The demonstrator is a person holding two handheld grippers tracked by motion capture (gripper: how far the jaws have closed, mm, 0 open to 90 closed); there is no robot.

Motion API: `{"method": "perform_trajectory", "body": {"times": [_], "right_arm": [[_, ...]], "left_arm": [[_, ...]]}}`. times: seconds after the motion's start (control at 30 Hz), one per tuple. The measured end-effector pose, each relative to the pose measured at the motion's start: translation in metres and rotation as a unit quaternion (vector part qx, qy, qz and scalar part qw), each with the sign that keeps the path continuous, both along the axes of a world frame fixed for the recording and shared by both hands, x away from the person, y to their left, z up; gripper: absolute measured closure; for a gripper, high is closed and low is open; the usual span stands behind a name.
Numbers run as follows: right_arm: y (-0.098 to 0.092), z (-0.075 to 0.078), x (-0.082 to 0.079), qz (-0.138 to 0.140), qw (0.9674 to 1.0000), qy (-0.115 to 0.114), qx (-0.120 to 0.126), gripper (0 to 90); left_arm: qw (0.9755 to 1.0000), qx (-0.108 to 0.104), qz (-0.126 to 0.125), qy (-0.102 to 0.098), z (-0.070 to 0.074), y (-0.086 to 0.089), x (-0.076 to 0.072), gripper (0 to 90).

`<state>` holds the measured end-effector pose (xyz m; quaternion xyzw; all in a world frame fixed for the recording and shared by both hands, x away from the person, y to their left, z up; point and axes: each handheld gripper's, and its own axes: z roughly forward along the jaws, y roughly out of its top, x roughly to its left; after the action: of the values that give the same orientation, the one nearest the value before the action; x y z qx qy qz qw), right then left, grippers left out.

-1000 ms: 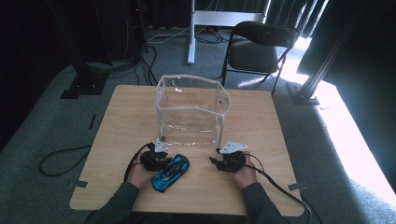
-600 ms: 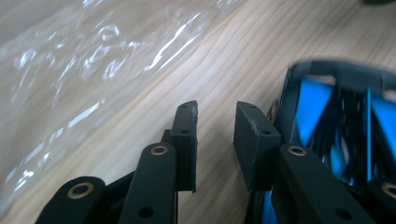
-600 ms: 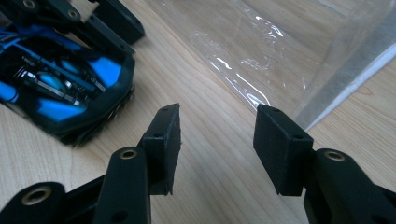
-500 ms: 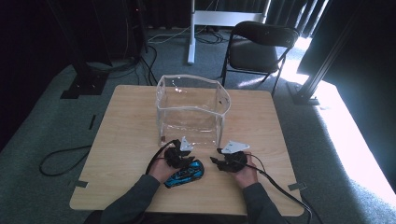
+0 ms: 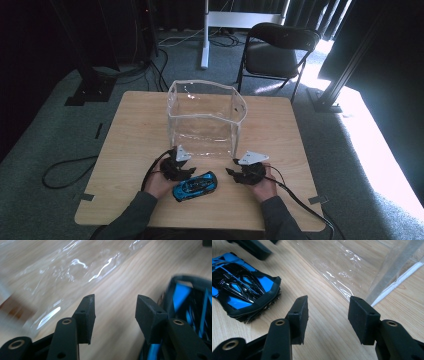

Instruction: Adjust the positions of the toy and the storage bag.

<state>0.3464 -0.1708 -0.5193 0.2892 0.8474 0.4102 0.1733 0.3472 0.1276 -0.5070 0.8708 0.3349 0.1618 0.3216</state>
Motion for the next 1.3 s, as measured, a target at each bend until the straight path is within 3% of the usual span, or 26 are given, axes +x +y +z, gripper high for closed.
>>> {"method": "perform_trajectory", "body": {"times": [0.13, 0.23, 0.37, 0.43, 0.47, 0.7, 0.8, 0.97, 1.2, 1.3], "right_arm": [[0.0, 0.0, 0.0, 0.0, 1.0, 0.001, 0.0, 49.3], [0.0, 0.0, 0.0, 0.001, 1.0, 0.001, -0.002, 49.1], [-0.001, 0.0, 0.0, 0.0, 1.0, -0.001, -0.002, 48.9], [-0.001, 0.0, 0.0, -0.001, 1.0, -0.001, -0.002, 48.9], [-0.001, 0.0, 0.0, -0.001, 1.0, -0.001, -0.002, 48.8], [-0.002, -0.001, 0.001, -0.003, 1.0, -0.002, -0.003, 48.8], [-0.002, -0.001, 0.001, -0.003, 1.0, -0.001, -0.003, 48.8], [-0.002, -0.002, 0.001, -0.001, 1.0, 0.0, -0.004, 48.6], [-0.003, -0.002, 0.001, -0.003, 1.0, -0.001, -0.004, 48.5], [-0.004, -0.001, 0.001, -0.003, 1.0, 0.0, -0.003, 48.5]], "left_arm": [[0.9997, -0.021, 0.011, 0.007, 0.001, 0.017, -0.012, 44.1], [0.998, -0.058, 0.017, 0.019, 0.005, 0.029, -0.027, 37.7], [0.9975, -0.067, 0.007, 0.018, 0.006, 0.03, -0.042, 29.9], [0.9975, -0.067, 0.007, 0.018, 0.006, 0.03, -0.042, 28.3], [0.9973, -0.07, 0.0, 0.021, 0.003, 0.029, -0.05, 28.3], [0.9978, -0.058, -0.003, 0.033, -0.017, 0.029, -0.068, 19.3], [0.9988, -0.041, -0.008, 0.023, -0.02, 0.028, -0.07, 18.7], [0.9982, -0.033, -0.018, 0.047, -0.024, 0.028, -0.065, 17.7], [0.9978, -0.032, -0.024, 0.052, -0.023, 0.034, -0.061, 18.3], [0.997, -0.048, -0.032, 0.052, -0.02, 0.036, -0.055, 23.0]]}}
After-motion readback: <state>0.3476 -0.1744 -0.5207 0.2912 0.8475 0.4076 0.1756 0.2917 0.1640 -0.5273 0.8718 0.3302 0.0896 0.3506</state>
